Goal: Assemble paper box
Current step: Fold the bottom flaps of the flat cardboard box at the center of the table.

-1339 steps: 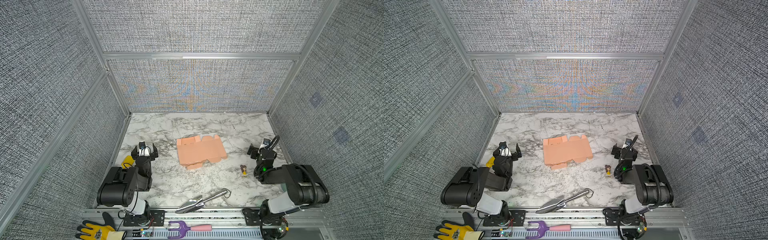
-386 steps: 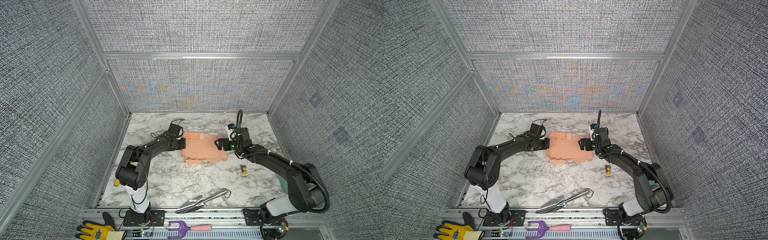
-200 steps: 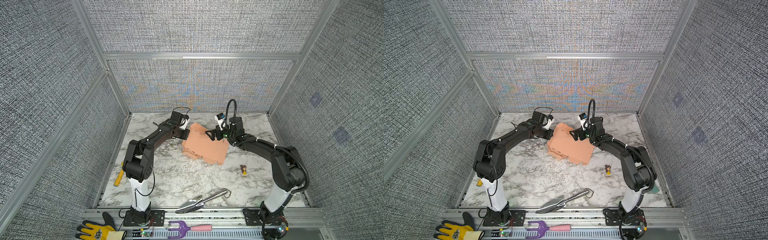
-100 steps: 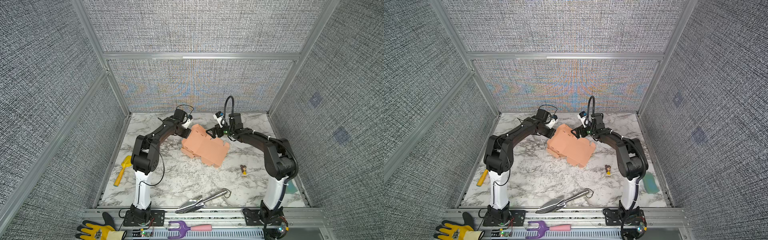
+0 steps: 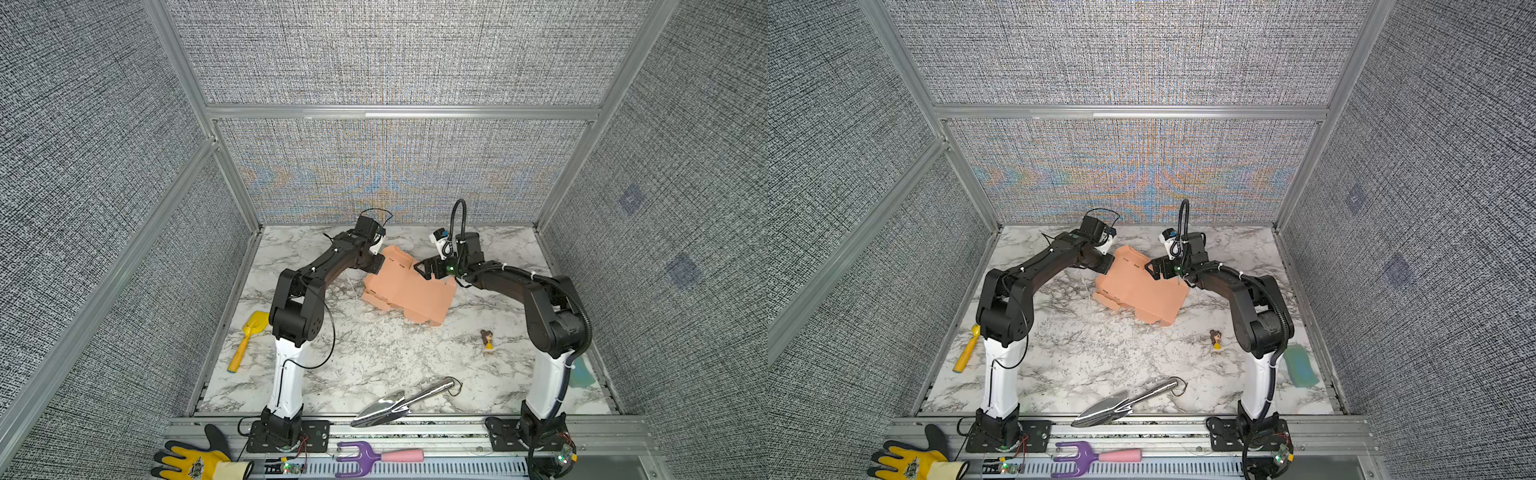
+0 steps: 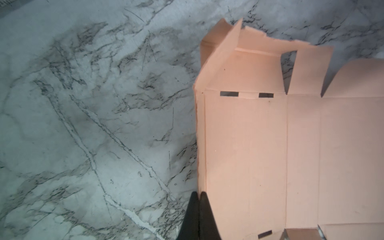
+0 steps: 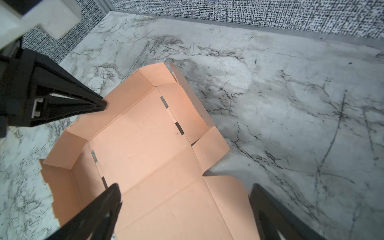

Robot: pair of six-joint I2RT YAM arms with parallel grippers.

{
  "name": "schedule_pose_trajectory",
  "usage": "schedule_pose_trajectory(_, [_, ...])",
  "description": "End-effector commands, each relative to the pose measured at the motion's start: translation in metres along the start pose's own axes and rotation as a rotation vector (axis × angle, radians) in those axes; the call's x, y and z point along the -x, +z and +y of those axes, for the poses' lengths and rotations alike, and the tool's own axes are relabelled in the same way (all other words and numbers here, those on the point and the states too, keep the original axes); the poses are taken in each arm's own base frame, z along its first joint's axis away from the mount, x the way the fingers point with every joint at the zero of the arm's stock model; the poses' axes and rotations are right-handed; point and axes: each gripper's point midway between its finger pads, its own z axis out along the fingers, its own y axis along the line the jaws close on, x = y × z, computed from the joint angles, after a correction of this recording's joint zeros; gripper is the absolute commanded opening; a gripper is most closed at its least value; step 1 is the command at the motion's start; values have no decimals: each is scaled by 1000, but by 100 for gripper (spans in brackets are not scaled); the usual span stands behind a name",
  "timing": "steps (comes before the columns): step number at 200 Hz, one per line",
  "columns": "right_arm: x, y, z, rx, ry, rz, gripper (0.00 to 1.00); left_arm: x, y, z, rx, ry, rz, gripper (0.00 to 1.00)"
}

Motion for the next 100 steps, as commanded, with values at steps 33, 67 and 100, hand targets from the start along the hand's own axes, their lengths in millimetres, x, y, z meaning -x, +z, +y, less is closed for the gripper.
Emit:
schedule_pose_trajectory(33, [25,1,25,81,-140,-115,98,-12,5,-10,21,3,31,0])
schedule_pose_trajectory(67, [36,13,29,128,-206,-107,97,-12,-6,-19,-6,44,3,0])
schedule_pose_trajectory(100, [40,20,31,158,-189,-75,94,-17,-13,-19,-8,88,4,0])
